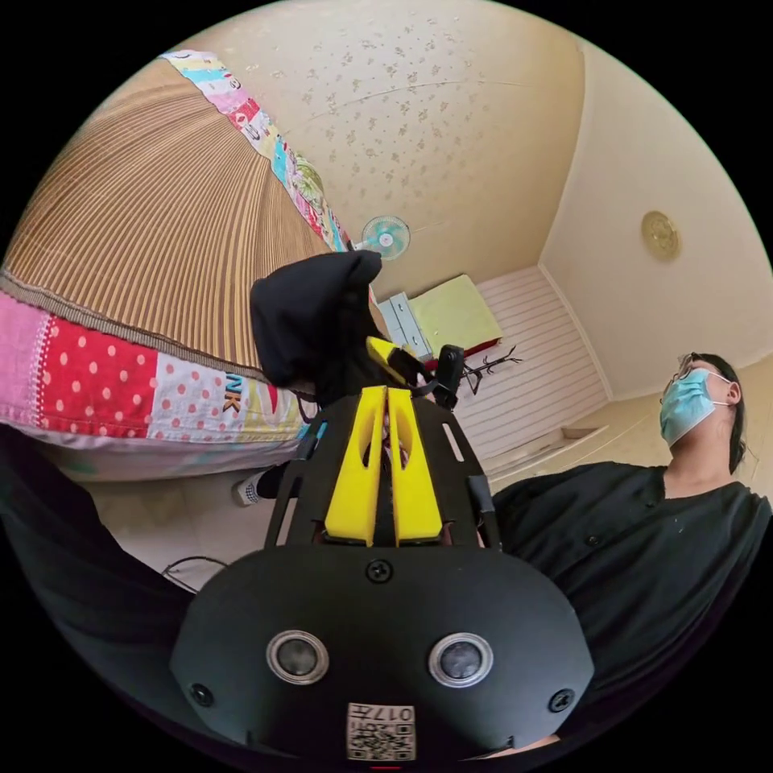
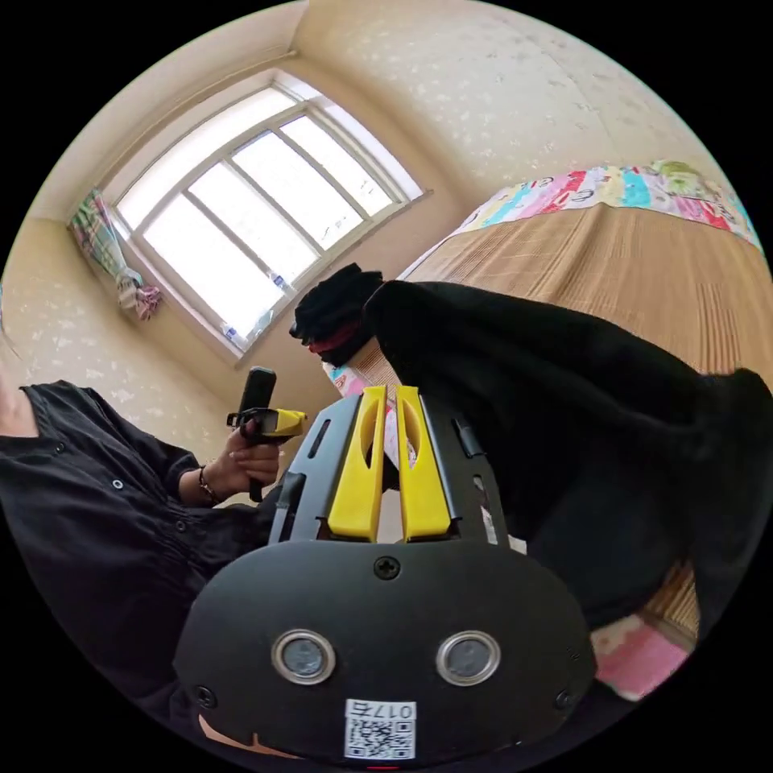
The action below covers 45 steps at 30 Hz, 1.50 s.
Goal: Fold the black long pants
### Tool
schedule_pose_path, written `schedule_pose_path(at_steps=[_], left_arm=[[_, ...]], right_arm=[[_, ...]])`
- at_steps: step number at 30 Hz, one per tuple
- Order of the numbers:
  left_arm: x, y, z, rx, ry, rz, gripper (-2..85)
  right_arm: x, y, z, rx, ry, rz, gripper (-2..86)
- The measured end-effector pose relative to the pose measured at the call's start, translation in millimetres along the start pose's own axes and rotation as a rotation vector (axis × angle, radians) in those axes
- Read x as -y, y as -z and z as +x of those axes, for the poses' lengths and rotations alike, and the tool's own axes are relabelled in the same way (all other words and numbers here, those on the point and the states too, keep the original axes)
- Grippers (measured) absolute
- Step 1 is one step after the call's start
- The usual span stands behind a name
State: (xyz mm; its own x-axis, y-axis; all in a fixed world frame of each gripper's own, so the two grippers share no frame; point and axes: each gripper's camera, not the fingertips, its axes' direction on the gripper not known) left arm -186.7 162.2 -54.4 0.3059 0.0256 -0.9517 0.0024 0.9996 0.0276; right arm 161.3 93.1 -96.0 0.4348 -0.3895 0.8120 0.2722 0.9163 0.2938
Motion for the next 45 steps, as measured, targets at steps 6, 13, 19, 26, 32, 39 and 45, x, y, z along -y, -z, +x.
schedule_pose_path(at_steps=[6,13,19,26,32,39,45], left_arm=[[26,-55,24,0.085,-0.119,-0.124,1.4],[50,-139,83,0.059,-0.281,-0.233,5.5],[63,-160,140,0.180,-0.409,-0.239,8.0],[77,-143,199,0.486,-0.552,-0.039,16.0],[61,-143,230,0.629,-0.654,0.135,10.9],[76,-82,197,0.364,-0.555,0.234,2.6],[77,-54,198,0.213,-0.568,0.247,0.9]], right_arm=[[-87,141,107,-0.477,-0.606,0.201,8.2],[-110,157,168,-0.336,-0.721,0.379,9.9],[1,141,98,-0.245,-0.302,0.426,2.8],[92,77,-62,0.034,0.236,0.275,1.6],[88,40,-163,0.083,0.511,0.134,1.4],[13,90,-126,-0.145,0.364,0.219,1.1],[-59,96,-66,-0.341,0.081,0.156,3.8]])
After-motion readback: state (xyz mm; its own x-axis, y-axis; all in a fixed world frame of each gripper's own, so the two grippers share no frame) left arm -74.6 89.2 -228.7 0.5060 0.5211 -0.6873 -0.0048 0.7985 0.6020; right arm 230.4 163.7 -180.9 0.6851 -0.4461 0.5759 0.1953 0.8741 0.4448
